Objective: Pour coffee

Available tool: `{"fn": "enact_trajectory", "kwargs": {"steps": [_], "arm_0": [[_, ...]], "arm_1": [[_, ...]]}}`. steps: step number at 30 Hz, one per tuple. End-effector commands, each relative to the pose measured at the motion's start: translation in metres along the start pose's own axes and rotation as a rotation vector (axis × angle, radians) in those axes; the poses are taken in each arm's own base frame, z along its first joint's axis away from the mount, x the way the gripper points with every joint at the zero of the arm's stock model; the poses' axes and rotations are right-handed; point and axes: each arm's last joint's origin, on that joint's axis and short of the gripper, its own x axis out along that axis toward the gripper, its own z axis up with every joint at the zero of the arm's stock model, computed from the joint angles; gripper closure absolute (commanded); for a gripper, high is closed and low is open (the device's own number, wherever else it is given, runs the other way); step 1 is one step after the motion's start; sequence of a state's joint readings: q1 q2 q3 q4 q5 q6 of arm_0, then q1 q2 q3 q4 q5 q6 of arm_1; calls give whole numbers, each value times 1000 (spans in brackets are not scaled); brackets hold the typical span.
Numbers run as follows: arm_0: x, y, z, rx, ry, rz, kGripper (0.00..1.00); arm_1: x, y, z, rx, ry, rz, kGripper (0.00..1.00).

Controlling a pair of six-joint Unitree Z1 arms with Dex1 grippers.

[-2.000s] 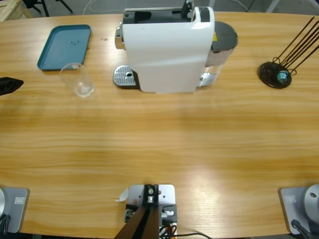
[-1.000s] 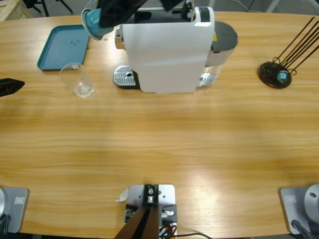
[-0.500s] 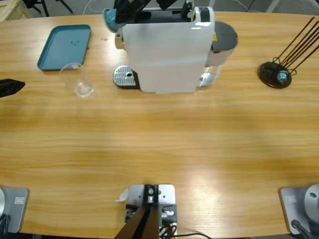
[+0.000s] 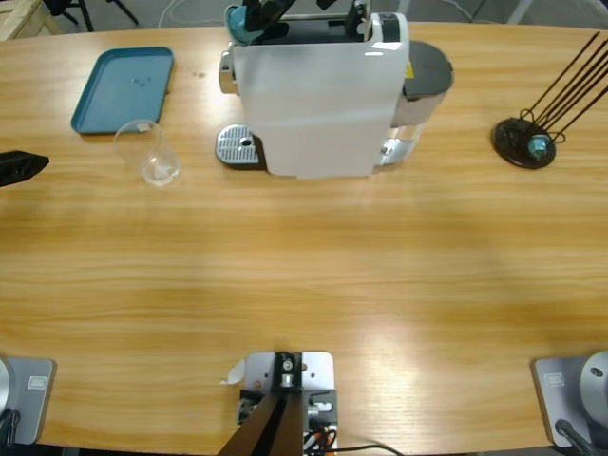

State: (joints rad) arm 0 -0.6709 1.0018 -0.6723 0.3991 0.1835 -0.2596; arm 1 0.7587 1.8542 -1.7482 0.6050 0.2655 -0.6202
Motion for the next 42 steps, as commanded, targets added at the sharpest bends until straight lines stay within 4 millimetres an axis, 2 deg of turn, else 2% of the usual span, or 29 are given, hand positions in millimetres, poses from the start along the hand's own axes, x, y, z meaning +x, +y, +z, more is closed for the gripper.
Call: {"fn": "enact_trajectory", "kwargs": {"steps": [1, 9, 14, 25, 37, 42], "arm_0": [[4, 2, -9, 12, 21, 3, 78], [4, 2, -9, 12, 21, 3, 78], [4, 2, -9, 12, 21, 3, 78], [4, 2, -9, 12, 21, 0, 78], [5, 2, -9, 15, 26, -2, 78], [5, 2, -8, 14, 25, -2, 78]], "arm_1": [[29, -8, -14, 10, 72, 2, 1000], [39, -11, -17, 12, 98, -15, 1000], [38, -11, -18, 10, 108, -28, 1000], [14, -14, -11, 0, 121, -117, 1000], [-3, -10, -15, -7, 181, -160, 1000], [-3, -9, -17, -9, 192, -154, 1000]]}}
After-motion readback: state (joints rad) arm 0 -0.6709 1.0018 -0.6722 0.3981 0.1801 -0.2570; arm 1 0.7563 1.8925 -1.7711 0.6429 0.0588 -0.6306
